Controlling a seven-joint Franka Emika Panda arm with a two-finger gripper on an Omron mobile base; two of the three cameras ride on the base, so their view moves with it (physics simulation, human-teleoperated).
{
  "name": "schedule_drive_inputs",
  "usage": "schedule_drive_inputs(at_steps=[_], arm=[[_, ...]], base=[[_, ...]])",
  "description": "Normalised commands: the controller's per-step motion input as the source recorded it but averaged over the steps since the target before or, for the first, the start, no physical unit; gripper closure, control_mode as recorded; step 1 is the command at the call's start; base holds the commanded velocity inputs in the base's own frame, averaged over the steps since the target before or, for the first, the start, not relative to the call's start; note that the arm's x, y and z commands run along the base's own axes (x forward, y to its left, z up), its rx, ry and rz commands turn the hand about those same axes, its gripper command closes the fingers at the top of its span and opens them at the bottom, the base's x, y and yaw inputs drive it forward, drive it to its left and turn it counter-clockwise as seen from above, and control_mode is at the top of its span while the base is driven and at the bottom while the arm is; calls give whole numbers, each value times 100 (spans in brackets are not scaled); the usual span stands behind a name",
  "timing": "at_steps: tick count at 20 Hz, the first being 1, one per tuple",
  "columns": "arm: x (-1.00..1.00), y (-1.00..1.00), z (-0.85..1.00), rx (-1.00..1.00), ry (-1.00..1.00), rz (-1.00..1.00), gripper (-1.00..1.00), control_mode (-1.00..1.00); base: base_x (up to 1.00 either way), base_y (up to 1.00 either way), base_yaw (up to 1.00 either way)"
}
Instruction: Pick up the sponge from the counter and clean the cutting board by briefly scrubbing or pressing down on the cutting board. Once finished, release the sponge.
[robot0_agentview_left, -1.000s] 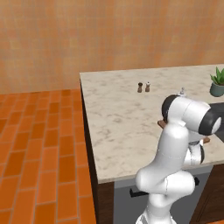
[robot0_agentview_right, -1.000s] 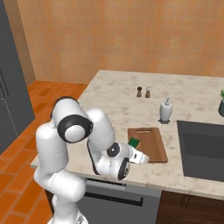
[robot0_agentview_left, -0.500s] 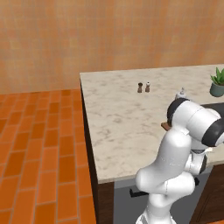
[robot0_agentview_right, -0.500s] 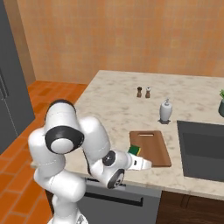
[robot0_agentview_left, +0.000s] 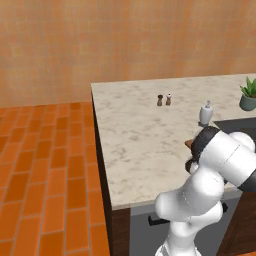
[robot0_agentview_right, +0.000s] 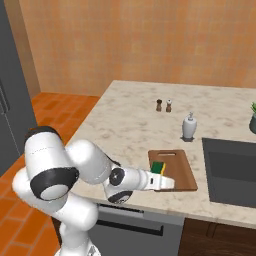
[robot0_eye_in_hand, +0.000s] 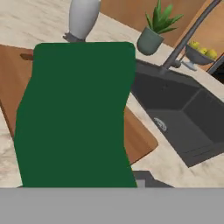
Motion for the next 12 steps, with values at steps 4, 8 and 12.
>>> schedule_drive_inputs(at_steps=[4,8,12], arm=[[-47,-22,100,2,-35,20,100,-100],[-19,-22,100,8,-10,19,100,-100],[-3,-7,100,18,7,19,100,-100]], base=[[0,0,0],[0,0,0],[0,0,0]])
